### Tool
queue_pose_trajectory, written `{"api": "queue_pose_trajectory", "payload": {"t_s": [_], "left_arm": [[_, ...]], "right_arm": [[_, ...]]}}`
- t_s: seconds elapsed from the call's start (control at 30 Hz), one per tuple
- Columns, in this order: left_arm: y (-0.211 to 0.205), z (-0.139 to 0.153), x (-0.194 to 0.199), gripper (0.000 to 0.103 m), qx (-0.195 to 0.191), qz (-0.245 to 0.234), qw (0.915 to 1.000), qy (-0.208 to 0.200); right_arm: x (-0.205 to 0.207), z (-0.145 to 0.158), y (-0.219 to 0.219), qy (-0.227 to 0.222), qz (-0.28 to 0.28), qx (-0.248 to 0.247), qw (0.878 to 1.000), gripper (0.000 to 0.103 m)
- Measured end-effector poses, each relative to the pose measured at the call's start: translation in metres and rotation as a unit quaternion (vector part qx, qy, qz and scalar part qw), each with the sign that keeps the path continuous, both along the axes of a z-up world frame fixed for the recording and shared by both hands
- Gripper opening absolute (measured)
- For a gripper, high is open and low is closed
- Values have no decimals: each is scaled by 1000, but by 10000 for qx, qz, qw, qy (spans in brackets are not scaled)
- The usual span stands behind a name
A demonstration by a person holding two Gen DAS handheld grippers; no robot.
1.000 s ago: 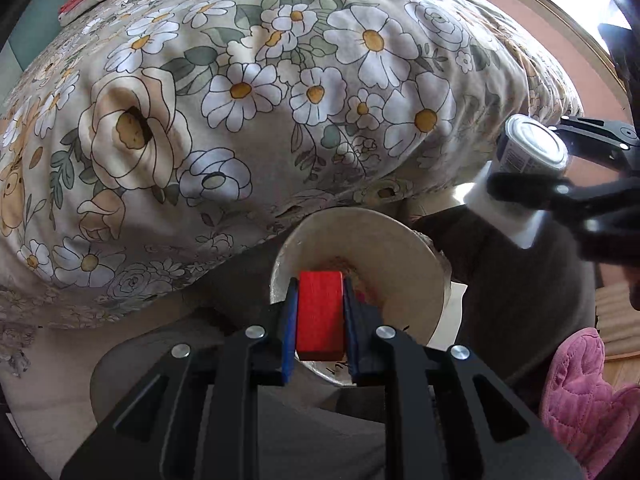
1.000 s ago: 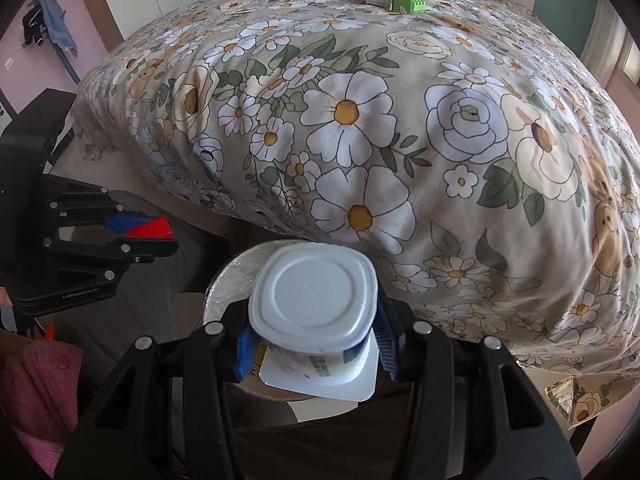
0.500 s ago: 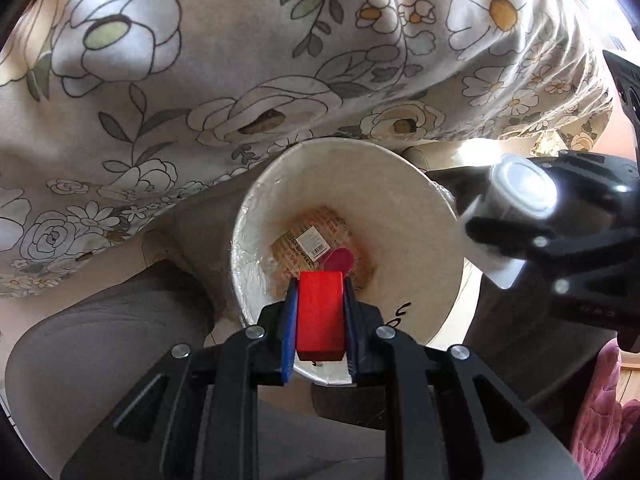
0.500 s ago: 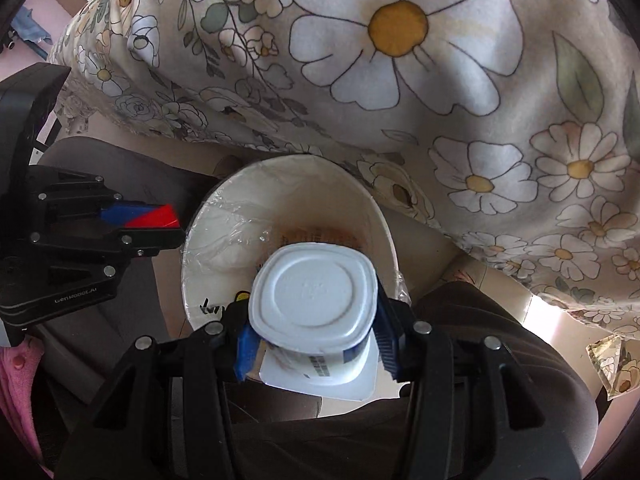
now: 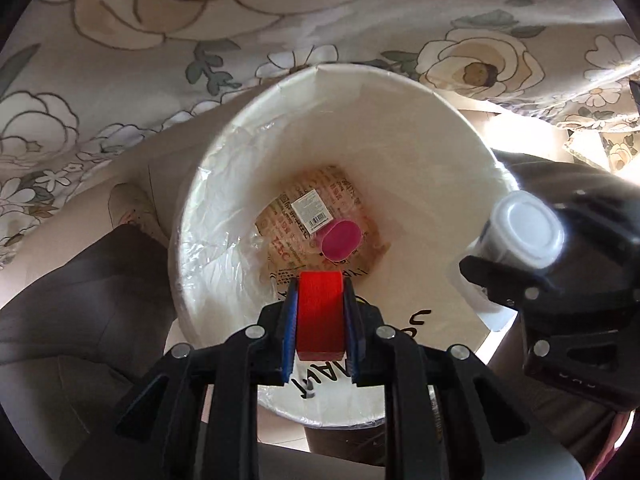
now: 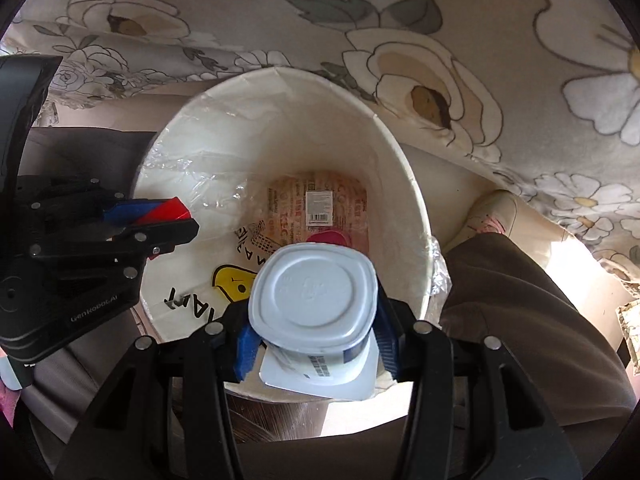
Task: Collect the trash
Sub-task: 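Open both tools to drop the red block and yogurt cup into the bin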
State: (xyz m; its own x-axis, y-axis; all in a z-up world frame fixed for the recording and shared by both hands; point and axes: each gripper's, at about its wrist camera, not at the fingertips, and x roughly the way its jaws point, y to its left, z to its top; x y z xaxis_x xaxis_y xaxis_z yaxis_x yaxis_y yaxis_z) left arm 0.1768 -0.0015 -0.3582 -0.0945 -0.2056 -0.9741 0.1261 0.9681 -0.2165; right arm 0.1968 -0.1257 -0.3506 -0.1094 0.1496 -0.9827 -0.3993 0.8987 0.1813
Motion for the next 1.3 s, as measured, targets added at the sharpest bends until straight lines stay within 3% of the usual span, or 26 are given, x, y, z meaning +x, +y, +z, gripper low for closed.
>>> {"api": "queue_pose_trajectory", "payload": {"t_s": [0.4, 0.5, 0.6, 0.9, 1.3], "left_arm": [[-3, -31, 11, 22, 96, 96, 9996, 248], [-7, -35, 10, 30, 156, 42, 9995, 273], [-9, -35, 9, 38, 354, -19, 9991, 237], [-9, -34, 7, 39, 352, -17, 9992, 193], [-4, -12, -1, 39, 387, -38, 9992, -106]], "right_arm": [[7, -36, 3, 258, -148, -45, 9995, 50], [10, -40, 2, 309, -211, -39, 9993, 50], [7, -40, 5, 308, -89, -131, 9994, 51], [4, -41, 9, 223, -36, -154, 9996, 51], [-3, -23, 11, -39, 62, -174, 9998, 51]]}}
